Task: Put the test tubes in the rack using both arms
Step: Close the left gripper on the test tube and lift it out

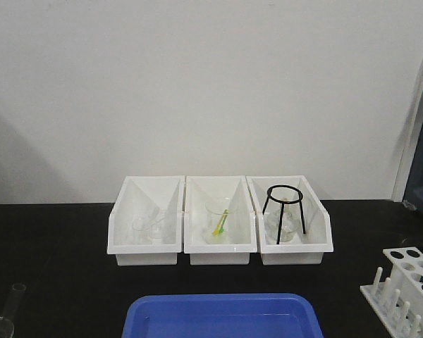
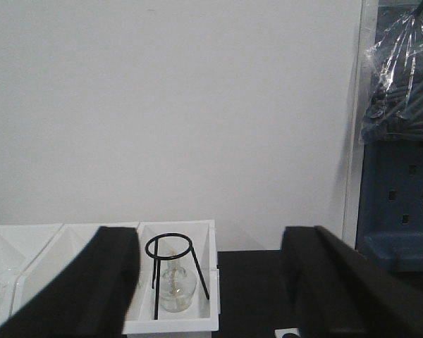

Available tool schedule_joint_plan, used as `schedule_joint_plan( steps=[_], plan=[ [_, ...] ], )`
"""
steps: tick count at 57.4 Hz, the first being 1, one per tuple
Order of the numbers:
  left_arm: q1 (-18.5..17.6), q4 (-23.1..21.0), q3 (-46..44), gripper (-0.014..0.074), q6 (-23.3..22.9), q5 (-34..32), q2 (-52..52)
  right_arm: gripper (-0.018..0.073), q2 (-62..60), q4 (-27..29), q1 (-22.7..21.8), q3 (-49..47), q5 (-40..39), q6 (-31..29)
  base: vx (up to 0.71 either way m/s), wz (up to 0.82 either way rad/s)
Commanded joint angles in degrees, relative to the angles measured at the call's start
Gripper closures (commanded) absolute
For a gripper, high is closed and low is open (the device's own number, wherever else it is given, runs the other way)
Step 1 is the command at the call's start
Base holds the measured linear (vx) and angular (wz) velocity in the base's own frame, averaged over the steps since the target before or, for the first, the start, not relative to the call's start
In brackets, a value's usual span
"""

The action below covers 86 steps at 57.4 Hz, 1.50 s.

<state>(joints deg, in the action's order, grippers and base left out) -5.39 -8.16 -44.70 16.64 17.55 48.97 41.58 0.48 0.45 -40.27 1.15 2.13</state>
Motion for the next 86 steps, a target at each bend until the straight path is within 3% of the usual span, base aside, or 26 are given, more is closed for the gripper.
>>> schedule_joint_plan(
  steps=[1,9,18,39,53,76,86],
  plan=[
    [0.2,-0.4,-2.0,0.0062,4.1,1.8,2.9,-0.0054,0.0,-0.1,0.0,-2.0,-5.4,-0.3,0.0,0.0],
    [0.2,-0.4,-2.0,0.0074,10.9,5.3,8.8,-0.0061,0.5,-0.1,0.0,-2.0,-5.5,-0.5,0.0,0.0],
    [0.2,-0.4,-2.0,0.008,14.1,1.5,14.2,-0.0037,1.4,-0.1,0.0,-2.0,-5.5,-0.5,0.0,0.0],
    [0.2,-1.2,-2.0,0.008,11.0,-3.8,25.2,-0.0015,4.3,-0.1,0.0,-2.0,-5.7,-2.1,0.0,0.0],
    [0.2,-3.4,-2.0,0.008,8.5,-12.8,31.3,-0.0015,4.7,-0.1,0.0,-2.0,-6.2,-3.1,0.0,0.0],
    [0.2,-3.4,-2.0,0.0081,8.3,-14.7,37.3,-0.0015,4.7,-0.1,0.0,-2.0,-6.4,-3.1,0.0,0.0],
    [0.2,-3.4,-2.0,0.0132,8.3,-16.4,37.4,-0.0012,4.7,-0.1,0.0,-2.0,-6.4,-3.1,0.0,0.0]
  ],
)
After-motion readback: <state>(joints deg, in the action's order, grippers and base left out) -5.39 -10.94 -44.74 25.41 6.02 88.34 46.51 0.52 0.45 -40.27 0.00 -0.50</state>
